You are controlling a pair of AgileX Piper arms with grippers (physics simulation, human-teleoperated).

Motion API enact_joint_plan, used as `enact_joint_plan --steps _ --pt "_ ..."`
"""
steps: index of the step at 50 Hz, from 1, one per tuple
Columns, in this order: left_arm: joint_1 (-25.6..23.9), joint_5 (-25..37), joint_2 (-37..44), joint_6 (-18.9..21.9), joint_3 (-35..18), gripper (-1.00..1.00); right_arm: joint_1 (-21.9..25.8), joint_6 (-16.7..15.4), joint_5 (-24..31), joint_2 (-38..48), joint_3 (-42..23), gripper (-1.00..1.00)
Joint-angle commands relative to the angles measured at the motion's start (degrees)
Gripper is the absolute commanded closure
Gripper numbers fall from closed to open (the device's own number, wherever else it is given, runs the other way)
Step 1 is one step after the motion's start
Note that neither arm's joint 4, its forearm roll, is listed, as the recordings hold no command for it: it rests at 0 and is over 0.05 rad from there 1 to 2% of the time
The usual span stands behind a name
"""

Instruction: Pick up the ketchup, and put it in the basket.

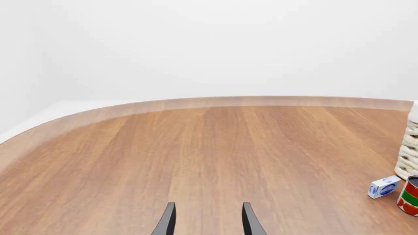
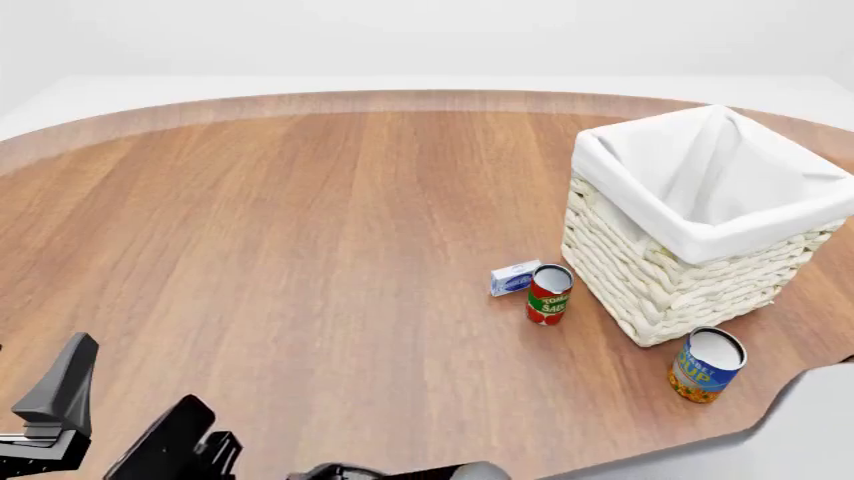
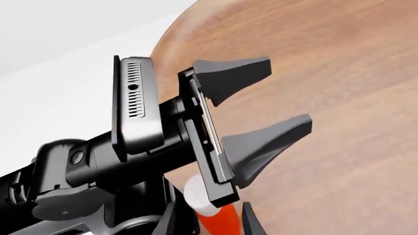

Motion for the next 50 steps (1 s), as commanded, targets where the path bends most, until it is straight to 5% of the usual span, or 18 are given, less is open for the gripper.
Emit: enact_joint_plan --steps 1,50 --pt "0.0 0.0 0.0 0.0 0.0 -1.0 -1.5 0.1 1.6 1.8 -2.1 -1.0" --pt "0.0 0.0 0.0 0.0 0.0 -1.0 1.4 1.6 6.3 6.3 -5.6 -1.0"
